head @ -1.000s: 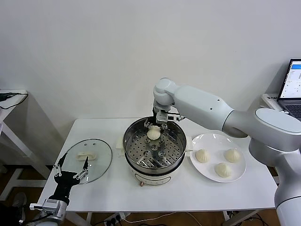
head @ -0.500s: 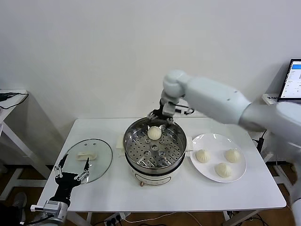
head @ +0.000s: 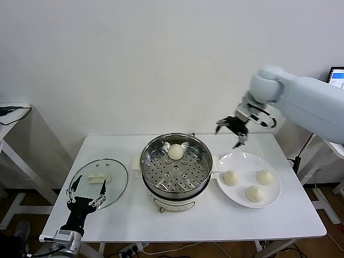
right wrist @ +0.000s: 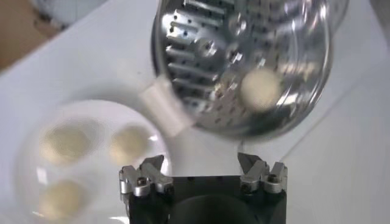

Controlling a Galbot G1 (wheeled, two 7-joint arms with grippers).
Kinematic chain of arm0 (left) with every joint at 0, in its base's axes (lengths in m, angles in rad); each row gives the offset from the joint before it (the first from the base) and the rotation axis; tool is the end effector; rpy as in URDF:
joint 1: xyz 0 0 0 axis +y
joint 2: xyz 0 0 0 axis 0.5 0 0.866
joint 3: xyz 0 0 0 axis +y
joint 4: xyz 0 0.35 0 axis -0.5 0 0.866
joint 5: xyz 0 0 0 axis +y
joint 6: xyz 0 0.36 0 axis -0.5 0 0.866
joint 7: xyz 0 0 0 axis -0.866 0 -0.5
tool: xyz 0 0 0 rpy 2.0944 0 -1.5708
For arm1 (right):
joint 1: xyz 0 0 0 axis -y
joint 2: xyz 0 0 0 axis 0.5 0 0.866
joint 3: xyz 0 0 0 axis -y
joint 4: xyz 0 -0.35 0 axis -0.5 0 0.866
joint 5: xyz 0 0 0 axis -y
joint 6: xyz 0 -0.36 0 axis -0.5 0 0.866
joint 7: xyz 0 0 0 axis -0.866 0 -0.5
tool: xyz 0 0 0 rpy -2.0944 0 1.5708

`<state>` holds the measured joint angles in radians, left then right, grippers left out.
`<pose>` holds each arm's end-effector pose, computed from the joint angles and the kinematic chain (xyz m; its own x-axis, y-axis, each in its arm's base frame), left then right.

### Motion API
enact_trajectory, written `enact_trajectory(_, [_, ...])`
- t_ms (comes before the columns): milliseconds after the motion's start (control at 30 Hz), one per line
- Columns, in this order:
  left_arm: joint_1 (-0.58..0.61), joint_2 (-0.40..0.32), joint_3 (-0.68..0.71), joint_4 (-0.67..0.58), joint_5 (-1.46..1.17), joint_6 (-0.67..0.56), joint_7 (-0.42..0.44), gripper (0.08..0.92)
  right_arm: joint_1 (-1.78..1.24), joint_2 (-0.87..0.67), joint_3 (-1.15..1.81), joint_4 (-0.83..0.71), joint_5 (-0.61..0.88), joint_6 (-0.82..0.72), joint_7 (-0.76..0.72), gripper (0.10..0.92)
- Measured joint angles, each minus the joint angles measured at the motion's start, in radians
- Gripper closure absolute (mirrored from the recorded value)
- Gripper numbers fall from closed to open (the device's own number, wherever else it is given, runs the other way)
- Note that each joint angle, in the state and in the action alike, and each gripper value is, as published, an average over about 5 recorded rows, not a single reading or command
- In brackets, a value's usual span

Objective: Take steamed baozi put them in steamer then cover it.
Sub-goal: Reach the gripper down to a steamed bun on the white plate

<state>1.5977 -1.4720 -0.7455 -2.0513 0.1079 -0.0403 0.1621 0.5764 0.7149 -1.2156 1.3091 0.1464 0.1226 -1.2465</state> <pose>0.1734 0.0880 -0.3127 -0.9984 0.0175 0.0543 0.0329 0.9544 0.2966 0.5517 -0.1099 -0.0292 -0.1367 -0.1918 0.9719 -0.8378 -0.5011 -0.2167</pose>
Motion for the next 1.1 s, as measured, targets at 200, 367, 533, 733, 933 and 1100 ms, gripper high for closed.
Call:
enact_trajectory(200, [-0.002, 0.001, 0.004, 0.0, 0.002, -0.001, 0.0, 0.177, -0.107, -0.034, 0.05, -0.02, -0.002, -0.138, 0.012, 0.203])
enact_trajectory(367, [-0.003, 0.002, 0.001, 0.004, 0.002, -0.001, 0.0, 0.177, -0.206, -0.028, 0.112, -0.065, -0.025, -0.214, 0.038, 0.203])
enact_trajectory(533, [-0.005, 0.003, 0.0, 0.01, 0.002, -0.001, 0.0, 0.177, -0.295, -0.006, 0.167, -0.112, -0.049, -0.261, 0.063, 0.203])
enact_trajectory(733, [-0.007, 0.002, -0.001, 0.015, 0.002, -0.001, 0.0, 0.177, -0.38, 0.03, 0.221, -0.162, -0.074, -0.292, 0.09, 0.203])
enact_trajectory(933, [-0.01, 0.0, -0.002, 0.021, 0.002, -0.001, 0.0, 0.177, -0.442, 0.066, 0.259, -0.202, -0.097, -0.31, 0.111, 0.203])
enact_trajectory(1100, [-0.011, -0.001, -0.004, 0.024, 0.002, -0.001, 0.0, 0.177, -0.48, 0.094, 0.286, -0.231, -0.117, -0.314, 0.127, 0.203])
